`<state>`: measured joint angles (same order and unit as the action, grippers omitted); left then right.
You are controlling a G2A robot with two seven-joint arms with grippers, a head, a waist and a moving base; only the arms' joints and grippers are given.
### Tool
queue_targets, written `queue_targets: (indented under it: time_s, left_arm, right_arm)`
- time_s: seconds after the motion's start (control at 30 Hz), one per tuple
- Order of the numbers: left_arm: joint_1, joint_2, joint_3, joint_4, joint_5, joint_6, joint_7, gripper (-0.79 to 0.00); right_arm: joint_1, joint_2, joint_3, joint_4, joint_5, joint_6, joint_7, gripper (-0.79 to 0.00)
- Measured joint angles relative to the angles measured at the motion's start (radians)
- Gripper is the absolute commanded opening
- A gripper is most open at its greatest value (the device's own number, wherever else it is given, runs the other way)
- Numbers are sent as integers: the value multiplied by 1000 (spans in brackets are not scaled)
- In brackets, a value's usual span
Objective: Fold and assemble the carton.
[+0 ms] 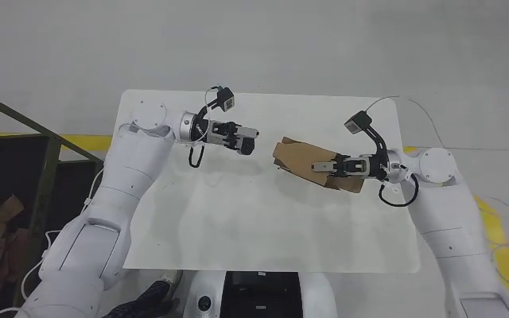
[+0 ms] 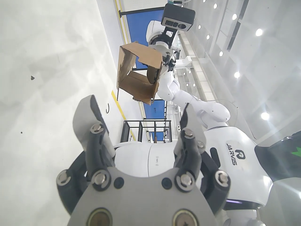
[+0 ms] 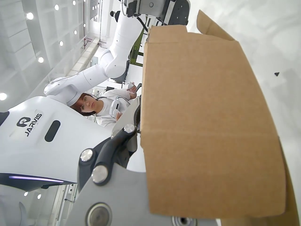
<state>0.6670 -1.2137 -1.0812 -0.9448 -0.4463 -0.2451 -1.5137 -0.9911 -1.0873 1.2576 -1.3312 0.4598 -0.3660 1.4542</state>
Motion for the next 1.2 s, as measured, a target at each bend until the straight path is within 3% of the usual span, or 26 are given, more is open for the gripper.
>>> queue_targets:
  time_s: [0.3,0.47,0.73,1.2]
  left_arm:
    - [0,0,0,0,0,0,0,0]
    - [33,1,-4,-55,-32,17,29,0]
    - [53,11,-18,-103,-66,38,0,0]
    - [65,15,0,-125,-96,65,-18,0]
  right_arm:
    - [2,-2,-37,-36,0,34,28,-785]
    - [37,-6,-96,-27,46,77,76,-785]
    - [107,-23,-204,77,89,71,71,-785]
    - [193,-35,-273,228,102,6,5,-785]
